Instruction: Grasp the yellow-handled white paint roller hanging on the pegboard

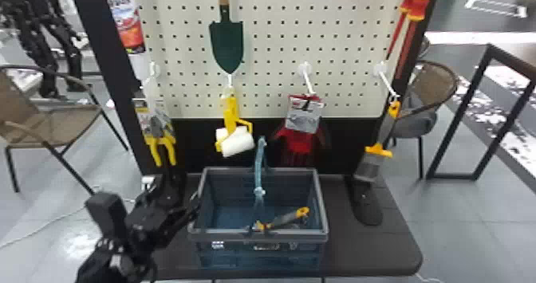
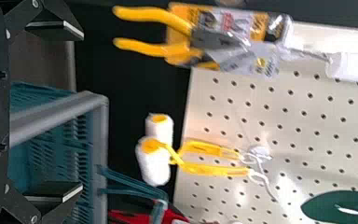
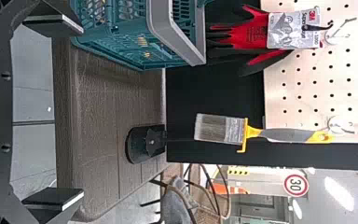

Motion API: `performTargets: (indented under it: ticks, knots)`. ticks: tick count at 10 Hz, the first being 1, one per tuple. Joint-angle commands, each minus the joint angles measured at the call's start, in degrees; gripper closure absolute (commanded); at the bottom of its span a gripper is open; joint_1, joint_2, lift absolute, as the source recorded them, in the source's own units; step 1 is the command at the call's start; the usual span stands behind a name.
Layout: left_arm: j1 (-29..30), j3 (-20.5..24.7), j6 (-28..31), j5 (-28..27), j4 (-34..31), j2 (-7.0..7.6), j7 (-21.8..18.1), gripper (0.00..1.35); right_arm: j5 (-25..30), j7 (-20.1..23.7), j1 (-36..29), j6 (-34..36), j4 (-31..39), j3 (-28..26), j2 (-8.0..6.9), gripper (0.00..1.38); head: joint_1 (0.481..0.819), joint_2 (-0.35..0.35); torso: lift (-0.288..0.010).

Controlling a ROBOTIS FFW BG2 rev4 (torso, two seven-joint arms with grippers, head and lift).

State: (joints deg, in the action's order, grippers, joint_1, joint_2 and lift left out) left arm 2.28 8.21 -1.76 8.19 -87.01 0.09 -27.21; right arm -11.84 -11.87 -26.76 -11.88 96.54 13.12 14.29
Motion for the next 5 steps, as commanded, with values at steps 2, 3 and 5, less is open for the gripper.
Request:
performTargets:
  ticks: [2, 3, 5]
  knots:
    - [-8.2, -0.7, 2.1, -1.9, 2.6, -0.09, -4.0, 0.15, 0.1, 0.0, 0.5, 0.0, -0.3, 0.1, -0.23, 0.09, 0.549, 0.0, -0.1]
    - [-11.1, -1.1, 1.7, -1.7, 5.3, 0.35, -5.6, 0.14, 0.1, 0.0, 0.6, 0.0, -0.4, 0.1, -0.32, 0.09, 0.549, 0.0, -0.1]
    - [-19.2, -3.9, 0.4, -0.4, 13.6, 2.73, -9.8, 0.12, 0.1, 0.0, 1.0, 0.0, -0.7, 0.1, -0.49, 0.09, 0.549, 0.0, -0.1]
